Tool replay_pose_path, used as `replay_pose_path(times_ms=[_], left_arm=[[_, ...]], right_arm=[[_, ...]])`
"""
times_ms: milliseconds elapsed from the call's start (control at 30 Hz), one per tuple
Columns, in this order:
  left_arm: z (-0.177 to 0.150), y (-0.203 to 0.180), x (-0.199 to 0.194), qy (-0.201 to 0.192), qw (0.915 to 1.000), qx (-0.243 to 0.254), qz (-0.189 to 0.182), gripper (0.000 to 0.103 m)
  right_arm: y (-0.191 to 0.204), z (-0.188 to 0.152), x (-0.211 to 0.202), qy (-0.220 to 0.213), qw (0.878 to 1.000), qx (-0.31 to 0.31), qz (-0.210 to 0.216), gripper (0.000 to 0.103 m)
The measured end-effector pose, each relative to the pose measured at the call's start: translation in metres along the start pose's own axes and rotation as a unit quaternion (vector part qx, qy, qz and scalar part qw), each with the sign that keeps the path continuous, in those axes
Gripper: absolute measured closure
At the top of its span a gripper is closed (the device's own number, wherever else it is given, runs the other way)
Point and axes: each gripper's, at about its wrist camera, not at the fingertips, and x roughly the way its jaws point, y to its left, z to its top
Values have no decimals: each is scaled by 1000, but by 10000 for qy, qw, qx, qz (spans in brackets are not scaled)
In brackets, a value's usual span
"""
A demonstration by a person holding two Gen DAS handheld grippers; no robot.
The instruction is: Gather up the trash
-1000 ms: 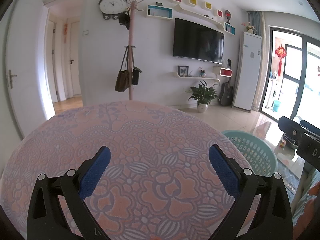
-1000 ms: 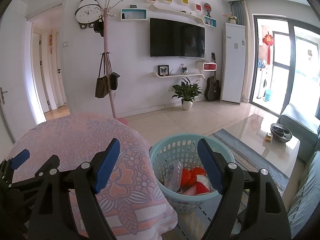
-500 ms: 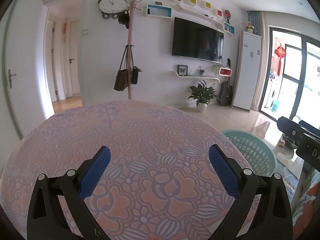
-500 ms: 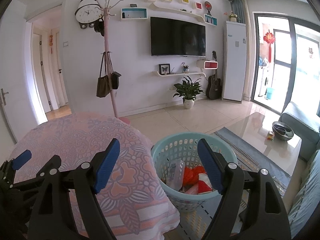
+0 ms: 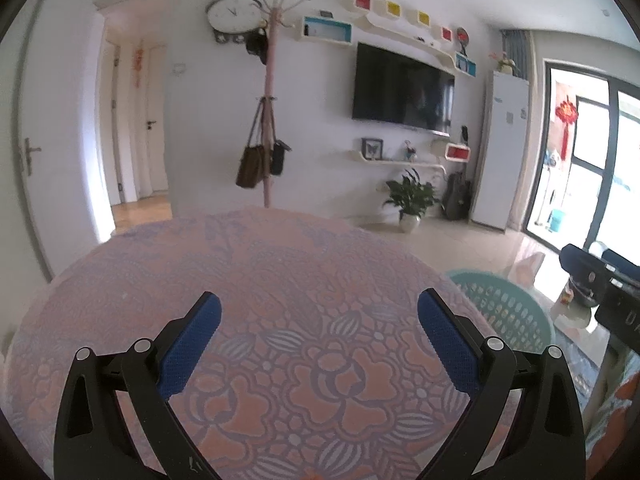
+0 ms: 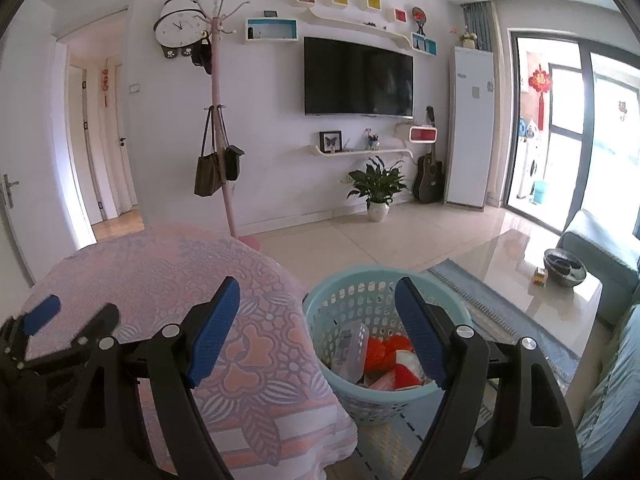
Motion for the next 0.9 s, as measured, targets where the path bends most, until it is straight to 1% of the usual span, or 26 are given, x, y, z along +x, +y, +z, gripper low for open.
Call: replay_pose_path(times_ms=[67, 100, 267, 367, 500, 567, 667, 800, 900], left_arm=[[4, -2, -9, 0, 9998, 82, 196, 8], [6, -3, -12, 10, 9997, 114, 194, 8], [12, -9, -41, 48, 9990, 369, 264, 8], [11, -7, -57, 26, 9992, 348, 200, 8], [10, 0, -66, 108, 9993, 238, 253, 7], [8, 5, -72, 68, 9988, 205, 432, 7], [6, 11, -80, -8, 9981, 217, 582, 7], [8, 24, -79, 172, 9985, 121, 515, 7], [7, 31, -82, 176, 9987, 64, 475, 7]], right_arm=[[3, 2, -2, 10, 9998, -95, -193, 27], [5, 3, -3, 25, 9997, -131, -228, 27], [11, 3, -16, -40, 9999, -131, -86, 27], [18, 2, -24, -57, 9997, -194, -98, 27], [21, 4, -29, -18, 9998, -169, 65, 27], [23, 4, -32, -15, 9997, -199, 100, 27], [28, 3, -35, -23, 9996, -275, 99, 27], [33, 2, -36, 44, 9995, -272, 171, 27], [36, 1, -38, 50, 9993, -319, 195, 27]])
